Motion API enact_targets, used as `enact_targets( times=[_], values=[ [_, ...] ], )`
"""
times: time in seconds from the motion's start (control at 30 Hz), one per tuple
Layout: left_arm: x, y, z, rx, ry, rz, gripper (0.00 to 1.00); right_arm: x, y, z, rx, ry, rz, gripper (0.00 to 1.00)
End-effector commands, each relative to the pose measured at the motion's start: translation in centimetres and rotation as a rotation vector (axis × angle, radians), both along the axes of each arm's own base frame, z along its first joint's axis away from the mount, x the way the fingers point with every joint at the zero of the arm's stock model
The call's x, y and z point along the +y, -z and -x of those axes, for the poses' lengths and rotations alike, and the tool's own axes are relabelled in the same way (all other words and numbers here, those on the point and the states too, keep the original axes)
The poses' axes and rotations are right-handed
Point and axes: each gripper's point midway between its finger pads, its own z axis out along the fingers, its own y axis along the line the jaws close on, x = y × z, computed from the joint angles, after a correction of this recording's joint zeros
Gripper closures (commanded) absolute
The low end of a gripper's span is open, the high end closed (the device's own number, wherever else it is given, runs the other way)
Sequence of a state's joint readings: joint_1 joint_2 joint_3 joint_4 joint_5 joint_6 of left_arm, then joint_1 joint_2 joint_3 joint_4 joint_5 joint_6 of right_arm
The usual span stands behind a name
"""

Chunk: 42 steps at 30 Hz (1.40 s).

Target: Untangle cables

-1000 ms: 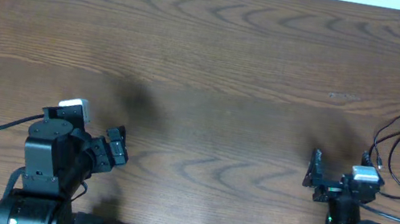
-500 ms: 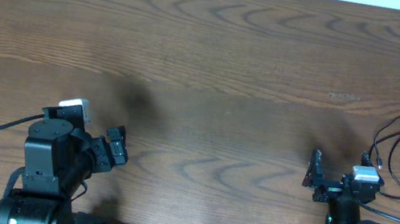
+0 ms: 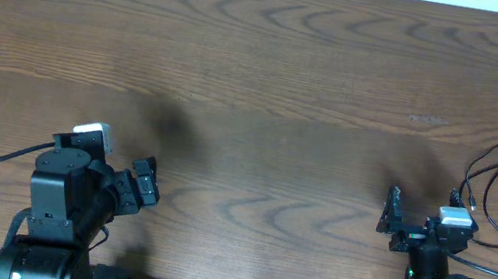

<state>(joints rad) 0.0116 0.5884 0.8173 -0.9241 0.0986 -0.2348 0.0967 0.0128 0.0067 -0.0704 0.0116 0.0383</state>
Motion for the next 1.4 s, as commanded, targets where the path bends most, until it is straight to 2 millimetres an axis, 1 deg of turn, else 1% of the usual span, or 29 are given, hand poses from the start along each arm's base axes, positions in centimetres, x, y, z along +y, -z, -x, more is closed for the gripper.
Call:
enact_targets(
  times=[0.0,0.23,0.37,0.43,0.63,0.8,0.97,1.13,1.3,1.37],
  values=[
    [0.1,0.2,0.1,0.005,0.004,-0.013,0.01,0.3,0.1,0.1,0.003,-0.015,-0.01,0.01],
    [0.1,0.2,0.2,0.006,0.005,-0.014,0.01,0.3,0.1,0.1,0.003,-0.015,-0.01,0.01],
    [0.1,0.1,0.6,-0.033,0.01,-0.017,0.01,0.3,0.1,0.1,0.002,-0.015,-0.01,0.01],
    [0.1,0.6,0.5,-0.064,0.024,-0.033,0.01,0.3,0.1,0.1,0.003,-0.015,-0.01,0.01],
    [0.0,2.3,-0.7,-0.234,0.04,-0.053,0.01,0.3,0.1,0.1,0.003,-0.015,-0.01,0.01],
    [0.0,2.8,-1.9,-0.403,0.035,-0.059,0.01,0.3,0.1,0.1,0.003,-0.015,-0.01,0.01],
    [0.0,2.7,-2.8,-0.551,0.042,-0.083,0.01,0.3,0.1,0.1,0.003,-0.015,-0.01,0.01],
    [0.0,2.2,-3.5,-0.675,0.069,-0.149,0.01,0.3,0.1,0.1,0.003,-0.015,-0.01,0.01],
    [-1.2,1.5,-4.2,-0.784,0.19,-0.268,0.01,0.3,0.1,0.1,0.003,-0.015,-0.01,0.01],
    [-1.2,1.2,-4.3,-0.822,0.199,-0.306,0.01,0.3,0.1,0.1,0.003,-0.015,-0.01,0.01]
  ],
)
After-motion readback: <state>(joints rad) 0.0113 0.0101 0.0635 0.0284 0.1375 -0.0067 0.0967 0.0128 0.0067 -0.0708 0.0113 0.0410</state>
